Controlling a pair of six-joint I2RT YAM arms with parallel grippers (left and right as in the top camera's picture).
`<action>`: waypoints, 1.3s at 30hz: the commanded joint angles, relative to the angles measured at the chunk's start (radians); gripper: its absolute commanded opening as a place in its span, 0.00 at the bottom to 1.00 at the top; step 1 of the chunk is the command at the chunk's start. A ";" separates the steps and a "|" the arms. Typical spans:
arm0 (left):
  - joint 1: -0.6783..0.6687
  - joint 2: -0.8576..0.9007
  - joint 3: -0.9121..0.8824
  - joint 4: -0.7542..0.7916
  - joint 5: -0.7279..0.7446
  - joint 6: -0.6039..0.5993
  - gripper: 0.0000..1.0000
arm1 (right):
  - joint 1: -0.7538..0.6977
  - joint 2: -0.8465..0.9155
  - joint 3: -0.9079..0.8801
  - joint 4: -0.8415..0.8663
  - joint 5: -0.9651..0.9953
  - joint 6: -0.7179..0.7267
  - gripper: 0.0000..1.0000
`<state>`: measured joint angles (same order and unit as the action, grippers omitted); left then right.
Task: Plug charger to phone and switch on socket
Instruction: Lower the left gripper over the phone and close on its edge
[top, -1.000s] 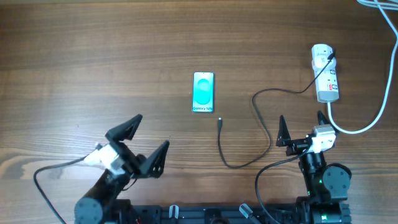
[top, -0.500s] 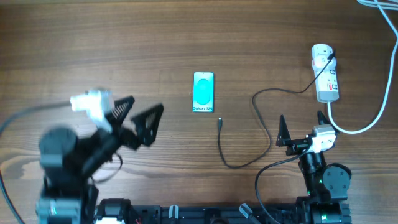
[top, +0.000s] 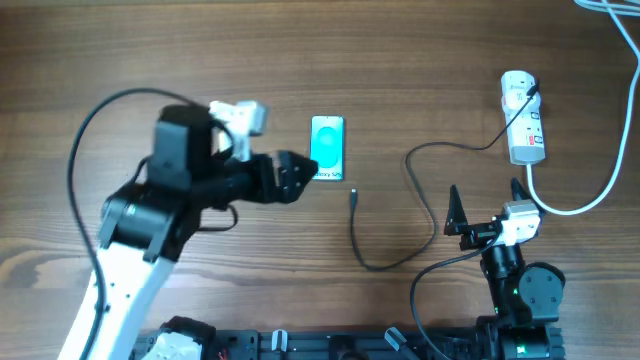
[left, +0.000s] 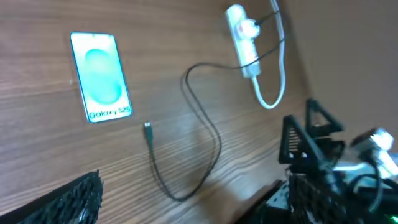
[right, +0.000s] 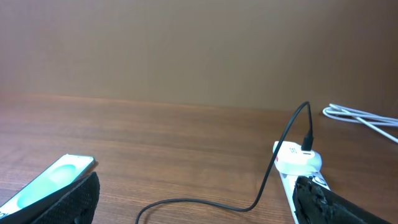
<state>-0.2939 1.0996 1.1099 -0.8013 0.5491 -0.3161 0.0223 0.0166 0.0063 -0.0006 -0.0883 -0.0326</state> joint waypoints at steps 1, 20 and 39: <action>-0.124 0.185 0.225 -0.151 -0.264 -0.005 0.99 | -0.004 -0.003 -0.001 0.002 0.010 -0.017 1.00; -0.192 0.809 0.622 -0.292 -0.508 -0.142 1.00 | -0.004 -0.003 -0.001 0.002 0.010 -0.017 1.00; -0.222 1.100 0.622 -0.139 -0.547 -0.163 1.00 | -0.004 -0.003 -0.001 0.002 0.010 -0.017 1.00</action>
<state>-0.5137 2.1849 1.7214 -0.9478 0.0193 -0.4625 0.0223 0.0166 0.0063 -0.0010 -0.0879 -0.0326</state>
